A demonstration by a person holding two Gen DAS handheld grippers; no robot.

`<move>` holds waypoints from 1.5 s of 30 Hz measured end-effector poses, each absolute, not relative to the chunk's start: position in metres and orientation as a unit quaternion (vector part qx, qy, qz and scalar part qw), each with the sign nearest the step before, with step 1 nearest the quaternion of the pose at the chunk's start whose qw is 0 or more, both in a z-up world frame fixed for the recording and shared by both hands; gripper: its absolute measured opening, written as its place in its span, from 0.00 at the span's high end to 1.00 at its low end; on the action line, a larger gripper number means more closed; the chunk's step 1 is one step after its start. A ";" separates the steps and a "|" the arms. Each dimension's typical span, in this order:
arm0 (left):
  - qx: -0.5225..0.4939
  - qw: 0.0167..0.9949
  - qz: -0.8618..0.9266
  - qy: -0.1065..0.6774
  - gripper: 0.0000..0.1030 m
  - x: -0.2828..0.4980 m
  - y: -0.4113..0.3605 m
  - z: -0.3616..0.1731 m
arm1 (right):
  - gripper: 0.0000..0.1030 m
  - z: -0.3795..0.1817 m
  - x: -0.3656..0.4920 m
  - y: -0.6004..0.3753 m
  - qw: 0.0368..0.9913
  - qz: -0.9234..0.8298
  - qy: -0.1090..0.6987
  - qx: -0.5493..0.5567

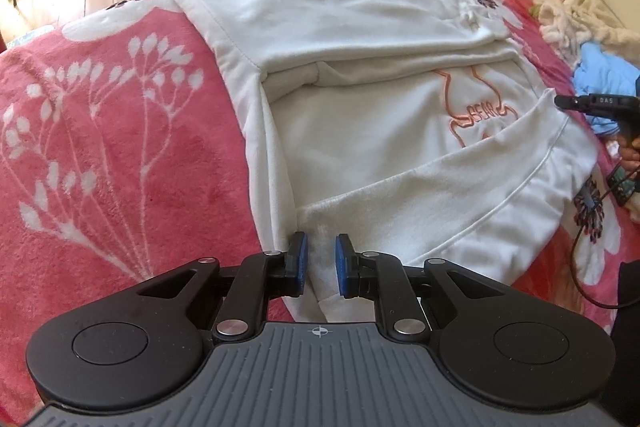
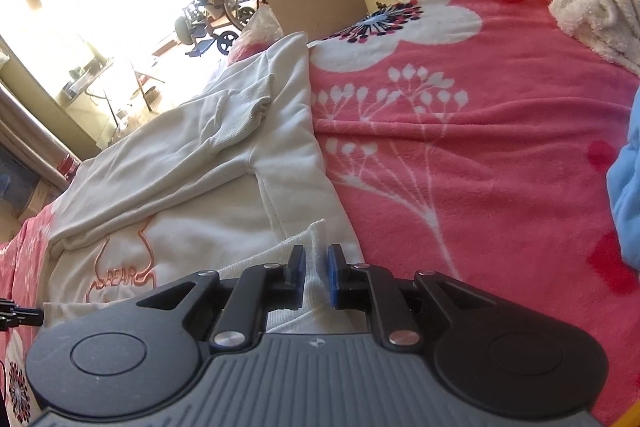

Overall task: Fold clothes
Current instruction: 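Lower the left gripper and pinch the ribbed cuff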

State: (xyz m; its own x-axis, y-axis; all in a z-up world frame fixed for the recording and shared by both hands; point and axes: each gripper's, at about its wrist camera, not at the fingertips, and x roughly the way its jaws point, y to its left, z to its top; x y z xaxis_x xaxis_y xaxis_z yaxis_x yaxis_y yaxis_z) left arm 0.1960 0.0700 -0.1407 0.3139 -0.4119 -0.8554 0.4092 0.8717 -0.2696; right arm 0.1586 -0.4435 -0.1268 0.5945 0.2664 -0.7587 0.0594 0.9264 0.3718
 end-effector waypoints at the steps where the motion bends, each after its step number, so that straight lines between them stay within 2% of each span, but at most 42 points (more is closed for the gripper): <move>1: 0.004 0.811 -0.256 0.527 0.78 0.196 0.069 -0.140 | 0.87 -0.127 0.159 -0.443 0.874 0.061 0.448 0.180; 3: 0.014 0.810 -0.256 0.527 0.73 0.197 0.066 -0.142 | 0.86 -0.128 0.158 -0.442 0.873 0.064 0.450 0.176; 8: 0.019 0.806 -0.255 0.534 0.71 0.202 0.062 -0.147 | 0.86 -0.131 0.159 -0.443 0.872 0.066 0.452 0.178; 19: 0.004 0.793 -0.247 0.556 0.59 0.201 0.060 -0.149 | 0.85 -0.132 0.157 -0.444 0.871 0.073 0.451 0.181; 24: 0.006 0.787 -0.248 0.565 0.59 0.198 0.060 -0.150 | 0.85 -0.133 0.156 -0.445 0.871 0.074 0.449 0.183; 30: -0.074 0.771 -0.232 0.588 0.59 0.207 0.076 -0.152 | 0.85 -0.134 0.156 -0.446 0.871 0.075 0.449 0.184; 35: -0.073 0.746 -0.249 0.613 0.59 0.201 0.077 -0.152 | 0.85 -0.136 0.155 -0.446 0.871 0.076 0.448 0.186; 45: -0.162 0.757 -0.248 0.582 0.60 0.210 0.092 -0.156 | 0.85 -0.136 0.154 -0.444 0.873 0.075 0.447 0.182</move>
State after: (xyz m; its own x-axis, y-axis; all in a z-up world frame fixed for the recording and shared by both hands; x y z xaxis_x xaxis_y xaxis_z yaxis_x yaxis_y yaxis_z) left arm 0.2101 0.0920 -0.1558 0.2003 -0.5643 -0.8009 0.1866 0.8245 -0.5342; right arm 0.1541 -0.4440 -0.1356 0.5890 0.2943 -0.7527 0.0311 0.9224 0.3849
